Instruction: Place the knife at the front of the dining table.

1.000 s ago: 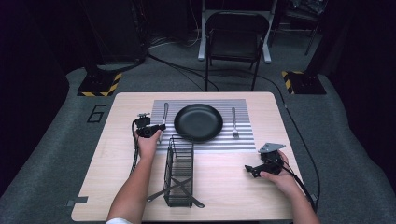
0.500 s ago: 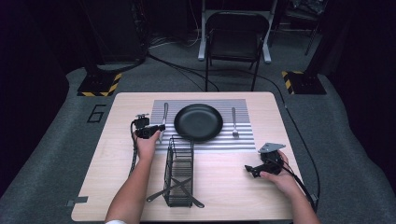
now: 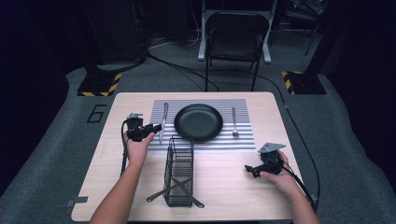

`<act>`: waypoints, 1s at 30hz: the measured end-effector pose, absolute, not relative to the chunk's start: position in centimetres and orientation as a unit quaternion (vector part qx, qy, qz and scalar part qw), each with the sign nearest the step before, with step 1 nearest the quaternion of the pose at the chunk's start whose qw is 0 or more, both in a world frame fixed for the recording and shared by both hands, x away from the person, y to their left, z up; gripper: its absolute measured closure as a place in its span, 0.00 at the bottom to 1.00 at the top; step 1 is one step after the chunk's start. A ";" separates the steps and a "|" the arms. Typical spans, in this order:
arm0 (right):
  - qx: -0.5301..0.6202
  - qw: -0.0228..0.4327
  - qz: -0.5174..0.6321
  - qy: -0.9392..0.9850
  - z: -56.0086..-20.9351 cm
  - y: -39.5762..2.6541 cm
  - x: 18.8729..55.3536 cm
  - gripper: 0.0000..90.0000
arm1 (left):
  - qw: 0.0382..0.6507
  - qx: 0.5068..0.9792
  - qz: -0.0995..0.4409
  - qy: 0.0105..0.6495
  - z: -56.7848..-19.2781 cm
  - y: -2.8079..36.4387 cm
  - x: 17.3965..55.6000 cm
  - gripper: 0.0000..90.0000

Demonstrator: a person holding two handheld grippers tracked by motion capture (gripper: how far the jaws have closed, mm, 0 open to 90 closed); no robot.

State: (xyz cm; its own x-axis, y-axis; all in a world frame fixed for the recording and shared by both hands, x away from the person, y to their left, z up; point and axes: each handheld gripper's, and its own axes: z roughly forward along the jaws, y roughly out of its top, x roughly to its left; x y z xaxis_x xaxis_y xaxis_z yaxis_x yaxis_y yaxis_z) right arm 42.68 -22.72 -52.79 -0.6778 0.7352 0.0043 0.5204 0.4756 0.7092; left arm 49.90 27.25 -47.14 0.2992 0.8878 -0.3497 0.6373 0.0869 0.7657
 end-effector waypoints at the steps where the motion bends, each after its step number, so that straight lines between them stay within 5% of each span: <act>1: 0.371 0.152 0.353 0.845 -52.8 -22.7 42.7 0.00 | 0.459 0.664 0.137 0.574 -47.0 27.3 49.6 0.55; 30: 0.372 0.152 0.353 0.845 -52.8 -22.7 42.7 0.00 | 0.394 0.726 0.166 0.538 -47.4 31.3 41.6 0.49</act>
